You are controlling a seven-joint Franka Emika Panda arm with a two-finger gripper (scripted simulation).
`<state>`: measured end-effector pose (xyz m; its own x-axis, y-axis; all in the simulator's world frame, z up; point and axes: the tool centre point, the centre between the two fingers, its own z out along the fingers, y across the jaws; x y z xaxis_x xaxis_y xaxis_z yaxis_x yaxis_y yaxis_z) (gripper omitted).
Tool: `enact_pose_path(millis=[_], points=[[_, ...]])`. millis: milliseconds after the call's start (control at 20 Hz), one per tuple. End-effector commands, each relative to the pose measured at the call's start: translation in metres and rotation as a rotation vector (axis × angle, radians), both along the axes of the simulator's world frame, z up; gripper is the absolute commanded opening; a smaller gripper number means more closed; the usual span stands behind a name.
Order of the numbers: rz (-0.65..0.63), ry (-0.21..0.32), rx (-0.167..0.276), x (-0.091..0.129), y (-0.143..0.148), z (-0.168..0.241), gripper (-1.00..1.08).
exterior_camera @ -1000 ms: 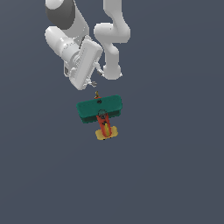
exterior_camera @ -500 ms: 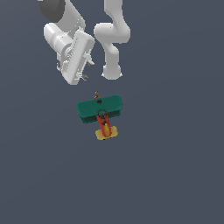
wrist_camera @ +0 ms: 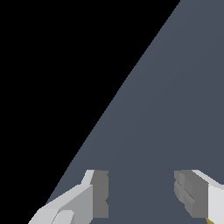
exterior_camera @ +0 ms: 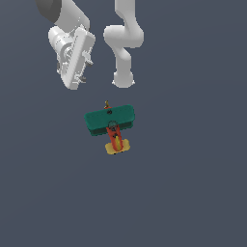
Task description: Pick up the object and move it to a goal position.
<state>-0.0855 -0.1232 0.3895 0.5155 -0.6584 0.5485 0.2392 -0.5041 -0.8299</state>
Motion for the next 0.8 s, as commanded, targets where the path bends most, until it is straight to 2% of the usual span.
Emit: enact_pose_path(millis=[0, 400, 750], points=[[-0.028, -0.027, 0.009, -0.001, -0.008, 0.003, 0.28], [-0.118, -0.092, 0.046, -0.006, -0.034, 0.007, 0.28], [-0.197, -0.127, 0.083, -0.010, -0.055, 0.000, 0.28]])
